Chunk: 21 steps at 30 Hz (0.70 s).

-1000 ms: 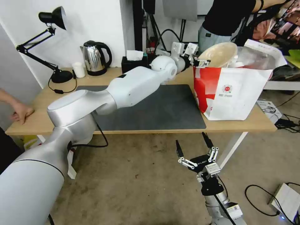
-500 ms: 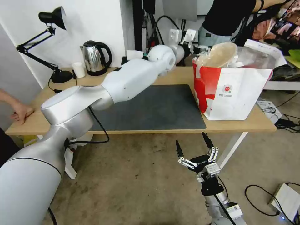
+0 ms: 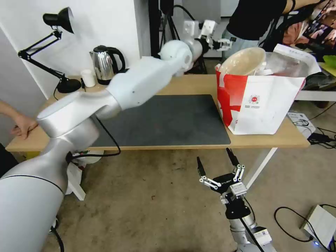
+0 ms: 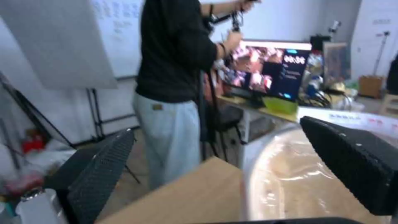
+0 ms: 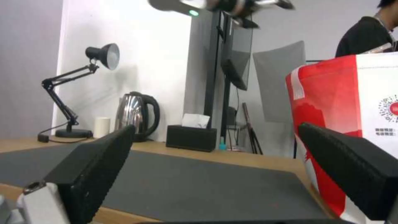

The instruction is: Pick up the trash from the table and place it into the takeout bag.

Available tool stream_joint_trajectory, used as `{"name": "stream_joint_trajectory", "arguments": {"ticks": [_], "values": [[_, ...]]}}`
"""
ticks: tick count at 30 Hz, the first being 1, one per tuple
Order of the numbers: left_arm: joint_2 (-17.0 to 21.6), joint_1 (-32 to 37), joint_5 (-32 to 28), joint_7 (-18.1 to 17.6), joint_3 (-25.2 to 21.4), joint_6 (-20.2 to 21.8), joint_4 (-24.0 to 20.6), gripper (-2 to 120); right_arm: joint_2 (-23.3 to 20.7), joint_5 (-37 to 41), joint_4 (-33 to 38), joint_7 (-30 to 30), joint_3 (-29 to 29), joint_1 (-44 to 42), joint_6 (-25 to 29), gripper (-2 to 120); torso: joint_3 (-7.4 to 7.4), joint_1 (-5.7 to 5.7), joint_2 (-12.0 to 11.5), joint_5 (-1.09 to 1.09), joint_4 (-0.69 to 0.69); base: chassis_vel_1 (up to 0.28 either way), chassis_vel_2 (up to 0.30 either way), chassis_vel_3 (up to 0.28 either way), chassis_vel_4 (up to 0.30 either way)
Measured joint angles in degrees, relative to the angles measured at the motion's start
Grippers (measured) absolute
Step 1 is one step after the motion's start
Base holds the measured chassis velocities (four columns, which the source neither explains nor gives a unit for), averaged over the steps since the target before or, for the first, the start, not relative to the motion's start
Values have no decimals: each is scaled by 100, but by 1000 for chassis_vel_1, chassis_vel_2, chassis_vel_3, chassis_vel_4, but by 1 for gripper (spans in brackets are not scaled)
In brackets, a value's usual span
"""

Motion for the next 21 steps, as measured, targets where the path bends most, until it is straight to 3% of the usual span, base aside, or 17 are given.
{"name": "stream_joint_trajectory", "arguments": {"ticks": [3, 4, 7, 8, 11, 13, 15, 17, 19, 21], "values": [[781, 149, 152, -77, -118, -92, -652, 100, 0, 0, 0, 0, 0, 0, 0, 100, 0, 0, -1, -3, 3, 0, 0, 0, 0], [781, 149, 152, -77, -118, -92, -652, 100, 0, 0, 0, 0, 0, 0, 0, 100, 0, 0, -1, -3, 3, 0, 0, 0, 0], [1501, 351, 343, -77, -317, -154, -1325, 100, 0, 0, 0, 0, 0, -1, 0, 100, 0, 0, -1, -1, 2, 0, 0, 0, 0], [1501, 351, 343, -77, -317, -154, -1325, 100, 0, 0, 0, 0, 0, -1, 0, 100, 0, 0, -1, -1, 2, 0, 0, 0, 0], [2237, 607, 593, -73, -563, -244, -1997, 100, 0, 0, 0, 0, 1, -1, 0, 100, 0, 0, -1, -2, 2, 0, 0, 0, 0], [2387, 680, 655, -73, -644, -270, -2147, 100, 0, 0, 0, 0, 0, -1, 0, 100, 0, 0, -1, -1, 2, 0, 0, 0, 0], [2937, 1056, 920, -94, -993, -425, -2701, 100, 0, 0, 0, 0, 0, 0, 0, 100, 0, 0, -1, 0, 2, 0, 0, 0, 0], [3102, 1210, 1051, -96, -1130, -494, -2866, 100, 1, 0, 0, 0, 1, -1, 0, 100, 0, -1, -1, 1, -1, 0, 0, 0, 0], [3616, 1920, 1417, -103, -1718, -675, -3440, 100, 0, 0, 0, 0, 1, -1, 0, 100, 0, 0, -1, 2, 1, 0, 0, 0, 0], [3754, 2203, 1480, -120, -1937, -703, -3631, 100, 0, 0, 0, 0, 1, 0, 0, 100, 0, 0, -1, 0, 3, 0, 0, 0, 0]]}}
